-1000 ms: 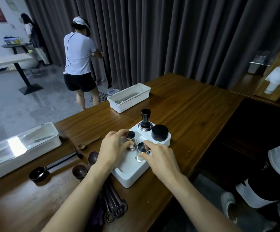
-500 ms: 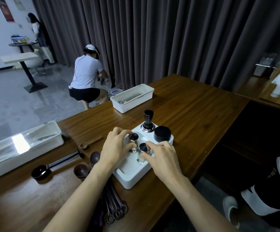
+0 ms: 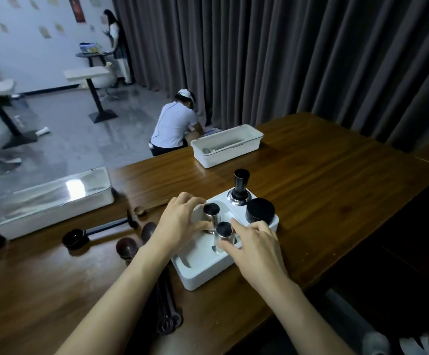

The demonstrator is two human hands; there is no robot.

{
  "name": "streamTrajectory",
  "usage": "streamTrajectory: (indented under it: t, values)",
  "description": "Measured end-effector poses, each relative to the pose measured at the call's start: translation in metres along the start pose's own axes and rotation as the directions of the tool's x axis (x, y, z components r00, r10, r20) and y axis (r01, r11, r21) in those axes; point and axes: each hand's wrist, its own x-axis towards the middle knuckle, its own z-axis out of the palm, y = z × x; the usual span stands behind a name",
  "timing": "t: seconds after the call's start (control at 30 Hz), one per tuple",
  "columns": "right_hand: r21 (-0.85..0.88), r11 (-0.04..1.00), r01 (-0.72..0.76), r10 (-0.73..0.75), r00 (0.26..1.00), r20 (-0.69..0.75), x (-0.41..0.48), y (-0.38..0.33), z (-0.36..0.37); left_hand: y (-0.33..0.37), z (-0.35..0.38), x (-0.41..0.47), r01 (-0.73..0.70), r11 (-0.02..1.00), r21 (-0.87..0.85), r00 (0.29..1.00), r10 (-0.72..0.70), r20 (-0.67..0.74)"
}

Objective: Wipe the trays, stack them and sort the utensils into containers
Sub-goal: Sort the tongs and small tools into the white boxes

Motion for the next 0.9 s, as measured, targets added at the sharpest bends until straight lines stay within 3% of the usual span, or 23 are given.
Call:
streamTrajectory:
  t: [0.27, 0.43, 0.6, 0.73, 0.9]
  values:
    - [0.125, 0.971, 0.205, -0.219, 0.97, 0.107, 0.004, 0.03, -0.017, 0.021, -0.012, -0.054, 0.248, 0.969, -0.015, 0.956, -0.247, -0.156]
    - [0.216, 0.929, 0.3, -0.325, 0.941, 0.09, 0.011, 0.044, -0.014, 0.042, -0.008, -0.094, 0.423, 0.897, -0.132, 0.845, -0.443, -0.3]
    - [0.312, 0.887, 0.34, -0.384, 0.919, 0.091, 0.018, 0.051, -0.023, 0.044, -0.011, -0.132, 0.516, 0.839, -0.173, 0.74, -0.538, -0.402]
    - [0.333, 0.856, 0.396, -0.437, 0.898, 0.056, 0.02, 0.06, -0.02, 0.021, -0.027, -0.139, 0.592, 0.776, -0.219, 0.622, -0.612, -0.488]
    - [0.26, 0.821, 0.508, -0.485, 0.861, -0.154, 0.013, 0.073, 0.015, -0.033, -0.052, -0.12, 0.677, 0.727, -0.109, 0.62, -0.645, -0.447]
